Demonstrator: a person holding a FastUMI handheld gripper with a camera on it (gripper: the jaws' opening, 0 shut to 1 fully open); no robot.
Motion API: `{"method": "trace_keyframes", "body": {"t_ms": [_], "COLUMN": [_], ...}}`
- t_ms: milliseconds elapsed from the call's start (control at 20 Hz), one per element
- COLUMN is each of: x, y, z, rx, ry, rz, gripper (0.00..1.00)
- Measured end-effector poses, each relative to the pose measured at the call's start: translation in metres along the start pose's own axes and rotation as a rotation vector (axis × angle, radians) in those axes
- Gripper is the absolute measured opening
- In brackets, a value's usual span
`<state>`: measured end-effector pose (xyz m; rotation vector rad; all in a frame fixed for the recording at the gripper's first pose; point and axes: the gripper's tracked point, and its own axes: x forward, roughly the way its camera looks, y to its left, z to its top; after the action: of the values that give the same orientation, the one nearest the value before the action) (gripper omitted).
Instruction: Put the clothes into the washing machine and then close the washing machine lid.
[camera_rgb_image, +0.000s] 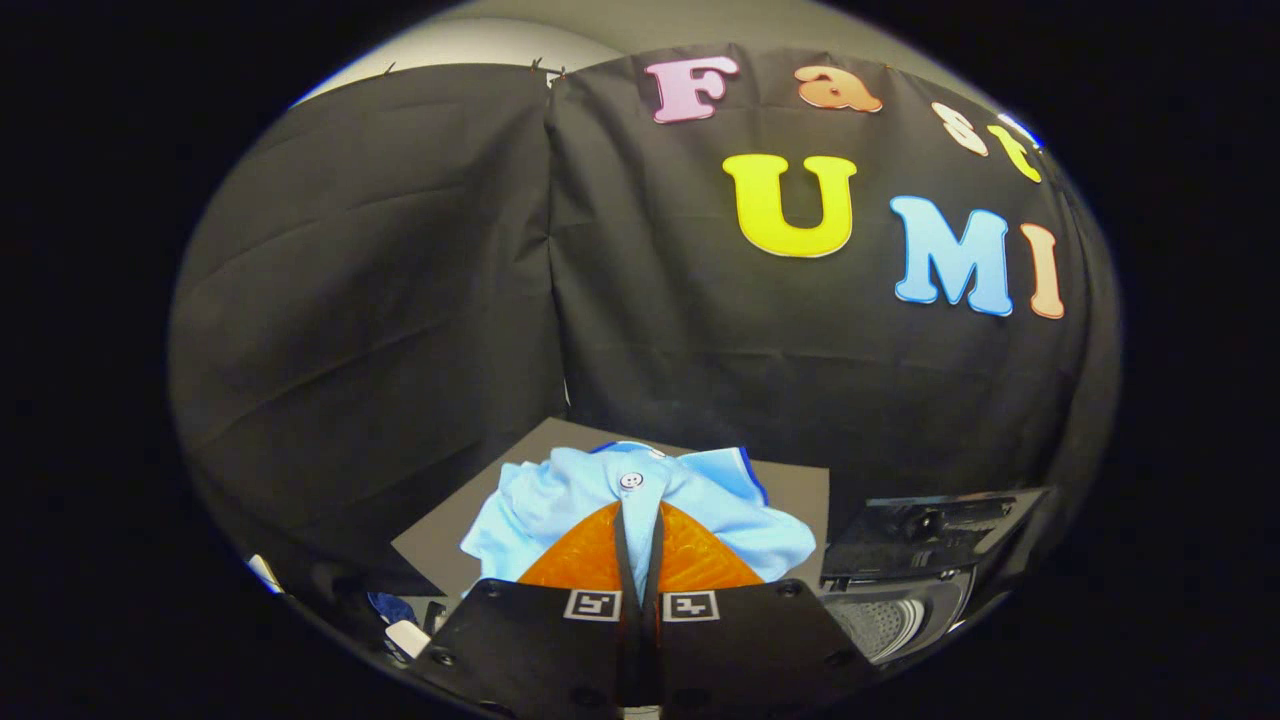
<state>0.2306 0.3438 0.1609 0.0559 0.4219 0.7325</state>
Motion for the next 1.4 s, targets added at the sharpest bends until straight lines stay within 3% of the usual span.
{"method": "trace_keyframes", "body": {"t_ms": [300,750,1400], "x": [-0.042,-0.079,-0.149], "y": [-0.039,-0.112,-0.290], "z": [0.039,0.044,0.011], "rx": [-0.033,-0.012,0.095], "ry": [-0.087,-0.114,-0.119], "rz": [0.027,0.032,-0.152], "gripper": [0.01,0.01,0.01]}}
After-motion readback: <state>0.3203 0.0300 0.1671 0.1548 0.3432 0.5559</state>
